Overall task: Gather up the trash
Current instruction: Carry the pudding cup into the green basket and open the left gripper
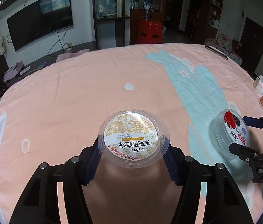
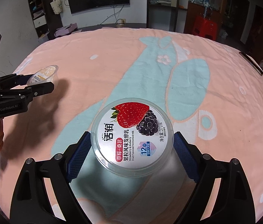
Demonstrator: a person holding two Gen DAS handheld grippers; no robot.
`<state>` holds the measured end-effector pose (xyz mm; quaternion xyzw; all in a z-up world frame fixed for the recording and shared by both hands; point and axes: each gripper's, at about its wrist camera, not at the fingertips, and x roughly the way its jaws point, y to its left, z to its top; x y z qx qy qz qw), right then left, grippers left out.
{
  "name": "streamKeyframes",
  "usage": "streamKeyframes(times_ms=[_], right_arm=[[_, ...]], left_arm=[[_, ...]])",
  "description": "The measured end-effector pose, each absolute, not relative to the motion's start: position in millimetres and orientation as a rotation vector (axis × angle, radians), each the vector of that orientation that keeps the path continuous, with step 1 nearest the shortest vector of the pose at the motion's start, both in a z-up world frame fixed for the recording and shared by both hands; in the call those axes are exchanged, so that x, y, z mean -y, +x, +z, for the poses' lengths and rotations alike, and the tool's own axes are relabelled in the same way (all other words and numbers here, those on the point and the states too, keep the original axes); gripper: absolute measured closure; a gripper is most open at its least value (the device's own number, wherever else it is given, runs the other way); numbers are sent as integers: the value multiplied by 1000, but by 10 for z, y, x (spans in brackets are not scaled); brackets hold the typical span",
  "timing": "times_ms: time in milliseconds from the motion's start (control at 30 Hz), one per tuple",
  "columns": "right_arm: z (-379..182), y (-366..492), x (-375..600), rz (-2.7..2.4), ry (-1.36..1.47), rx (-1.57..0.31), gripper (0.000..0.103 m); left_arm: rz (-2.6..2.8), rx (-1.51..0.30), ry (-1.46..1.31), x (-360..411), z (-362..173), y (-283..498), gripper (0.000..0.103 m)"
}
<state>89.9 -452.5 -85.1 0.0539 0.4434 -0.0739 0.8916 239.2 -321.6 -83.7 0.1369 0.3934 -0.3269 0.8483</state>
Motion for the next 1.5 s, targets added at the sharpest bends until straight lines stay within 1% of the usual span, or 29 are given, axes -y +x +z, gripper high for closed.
streamKeyframes(times_ms=[200,400,500,567,1233,1500], right_arm=[[-723,879,4276,-117,91,-899,16],[-601,891,3908,-62,63,-877,16],[-548,921,3650,-20,42,-868,16],[-524,946,3482,7,30,-863,16],[-352,1342,2100,229,-89,-840,16],[-333,1529,1566,308,-131,-838,16]], left_arm=[[-649,-796,259,2832,-626,2274,45],[-586,-758,232,2293,-412,2145,45],[-550,-754,209,1987,-339,2103,48],[-523,-753,195,1783,-315,2085,48],[-271,-728,47,-91,-207,1980,49],[-122,-757,14,-864,-329,2053,48]])
